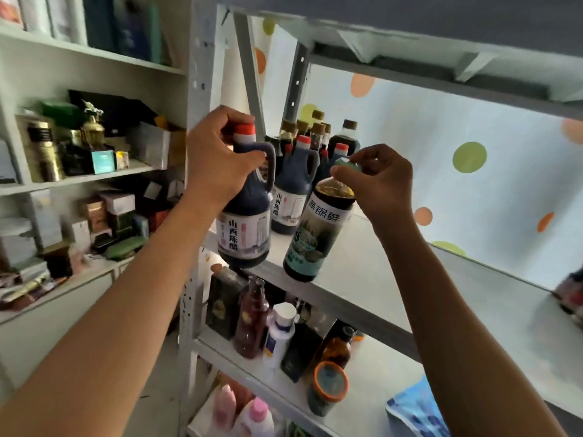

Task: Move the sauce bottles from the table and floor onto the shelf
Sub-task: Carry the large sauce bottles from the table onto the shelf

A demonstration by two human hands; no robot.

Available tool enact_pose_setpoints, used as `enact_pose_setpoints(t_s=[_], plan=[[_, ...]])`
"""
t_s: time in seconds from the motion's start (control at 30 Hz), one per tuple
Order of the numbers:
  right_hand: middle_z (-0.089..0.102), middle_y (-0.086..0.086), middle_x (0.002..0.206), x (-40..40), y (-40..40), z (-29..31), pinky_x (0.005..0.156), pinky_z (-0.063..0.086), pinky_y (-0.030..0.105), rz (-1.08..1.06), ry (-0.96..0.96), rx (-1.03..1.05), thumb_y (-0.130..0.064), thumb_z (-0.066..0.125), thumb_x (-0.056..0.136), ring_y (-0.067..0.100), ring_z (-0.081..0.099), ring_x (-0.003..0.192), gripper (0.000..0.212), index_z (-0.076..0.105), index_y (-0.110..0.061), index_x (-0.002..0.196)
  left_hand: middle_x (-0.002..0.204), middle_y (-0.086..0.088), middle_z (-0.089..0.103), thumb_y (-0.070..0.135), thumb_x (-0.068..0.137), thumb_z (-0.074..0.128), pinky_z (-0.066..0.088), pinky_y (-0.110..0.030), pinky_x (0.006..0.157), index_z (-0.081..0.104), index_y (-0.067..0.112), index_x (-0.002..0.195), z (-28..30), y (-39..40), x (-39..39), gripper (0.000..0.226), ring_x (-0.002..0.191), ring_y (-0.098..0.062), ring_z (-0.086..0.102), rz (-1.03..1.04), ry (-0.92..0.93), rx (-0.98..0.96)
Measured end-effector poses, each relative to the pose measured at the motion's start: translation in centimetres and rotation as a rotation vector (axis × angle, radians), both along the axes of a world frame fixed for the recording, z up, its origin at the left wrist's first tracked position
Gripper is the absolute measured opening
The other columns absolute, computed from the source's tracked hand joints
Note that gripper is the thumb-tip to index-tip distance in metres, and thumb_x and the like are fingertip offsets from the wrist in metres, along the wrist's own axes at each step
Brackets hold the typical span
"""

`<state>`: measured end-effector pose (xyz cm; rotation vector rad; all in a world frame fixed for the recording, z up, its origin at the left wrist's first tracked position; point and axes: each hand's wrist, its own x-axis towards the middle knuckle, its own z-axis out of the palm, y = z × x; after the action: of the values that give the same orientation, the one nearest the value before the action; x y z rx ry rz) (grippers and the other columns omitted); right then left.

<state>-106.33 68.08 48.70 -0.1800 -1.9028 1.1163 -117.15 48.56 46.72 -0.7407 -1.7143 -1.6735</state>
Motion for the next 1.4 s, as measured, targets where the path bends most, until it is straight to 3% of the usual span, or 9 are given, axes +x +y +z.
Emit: enact_pose_setpoints(t_s=[0.27,0.37,0.53,0.63,0.7,0.83,0.97,1.17,1.4], plan=[[0.073,-0.005,0.074,-6.1,4.2,-0.4,0.065,0.061,0.045,-0.075,-0.061,0.053,-0.025,0.082,0.058,0.013,0.071,0.067,0.025,0.067,-0.028,0.076,0.108,0.010,0.067,0.011,0.070,0.082,0.048,-0.008,0.086,0.069,0.025,0.113,0.0,3.6,-6.1,0.047,0.097,-0.004,0.062,0.081,0.002,-0.182],[0.073,-0.006,0.080,-8.0,5.2,-0.3,0.068,0.061,0.042,-0.098,-0.057,0.104,-0.026,0.081,0.060,0.011,0.071,0.072,0.026,0.070,-0.027,0.083,0.107,0.015,0.062,0.009,0.072,0.081,0.039,0.004,0.082,0.067,0.029,0.113,-0.1,4.5,-7.8,0.047,0.096,0.000,0.057,0.100,0.007,-0.197],[0.073,-0.010,0.077,-10.5,6.8,-1.4,0.075,0.059,0.044,-0.076,-0.076,0.102,-0.033,0.080,0.059,0.012,0.071,0.078,0.026,0.068,-0.032,0.082,0.099,0.020,0.058,0.008,0.074,0.078,0.038,0.004,0.072,0.065,0.028,0.107,-0.8,5.5,-10.3,0.041,0.085,0.021,0.052,0.089,0.002,-0.253],[0.074,-0.010,0.079,-10.8,6.7,-1.9,0.078,0.059,0.047,-0.035,-0.069,0.123,-0.030,0.081,0.065,0.011,0.071,0.078,0.026,0.065,-0.032,0.085,0.109,0.010,0.061,0.004,0.077,0.073,0.042,-0.004,0.085,0.061,0.023,0.112,-1.4,6.1,-11.6,0.041,0.093,0.011,0.053,0.047,0.006,-0.248],[0.073,-0.009,0.082,-10.8,6.6,-2.1,0.074,0.061,0.043,-0.008,-0.051,0.117,-0.026,0.083,0.069,0.008,0.071,0.077,0.028,0.065,-0.027,0.091,0.118,0.007,0.057,0.006,0.080,0.069,0.044,-0.018,0.095,0.056,0.023,0.117,-1.9,6.8,-11.8,0.043,0.105,-0.002,0.051,0.040,0.044,-0.289],[0.068,-0.019,0.083,-10.2,5.9,-2.5,0.073,0.060,0.030,-0.034,-0.001,0.110,-0.025,0.084,0.074,-0.001,0.068,0.077,0.029,0.066,-0.028,0.096,0.131,-0.001,0.048,0.009,0.086,0.064,0.039,-0.026,0.102,0.045,0.023,0.130,-2.9,7.5,-11.7,0.050,0.120,-0.014,0.045,0.111,0.065,-0.327],[0.061,-0.019,0.072,-9.3,5.5,-2.8,0.059,0.045,0.018,-0.064,-0.008,0.137,-0.029,0.081,0.078,-0.003,0.054,0.057,0.028,0.067,-0.027,0.102,0.145,-0.004,0.037,0.014,0.092,0.059,0.033,-0.030,0.109,0.032,0.026,0.143,-3.7,7.4,-11.3,0.059,0.134,-0.019,0.037,0.180,0.096,-0.360],[0.064,-0.007,0.113,-7.1,4.3,-3.1,0.065,0.044,0.011,-0.111,0.024,0.095,-0.026,0.078,0.077,0.004,0.060,0.077,0.043,0.058,-0.034,0.114,0.163,-0.004,0.006,0.025,0.102,0.044,0.010,-0.036,0.117,0.003,0.022,0.156,-5.0,6.8,-10.1,0.068,0.150,-0.021,0.007,0.303,0.110,-0.500],[0.055,-0.004,0.124,-5.1,-1.2,-7.4,0.078,0.056,0.043,-0.219,0.076,0.368,-0.014,0.066,0.081,0.016,0.058,0.104,0.054,0.048,-0.021,0.131,0.163,-0.009,0.003,0.028,0.104,0.037,0.010,-0.045,0.122,0.003,0.011,0.155,-8.3,5.4,-6.7,0.064,0.150,-0.020,0.001,0.316,0.144,-0.605]])
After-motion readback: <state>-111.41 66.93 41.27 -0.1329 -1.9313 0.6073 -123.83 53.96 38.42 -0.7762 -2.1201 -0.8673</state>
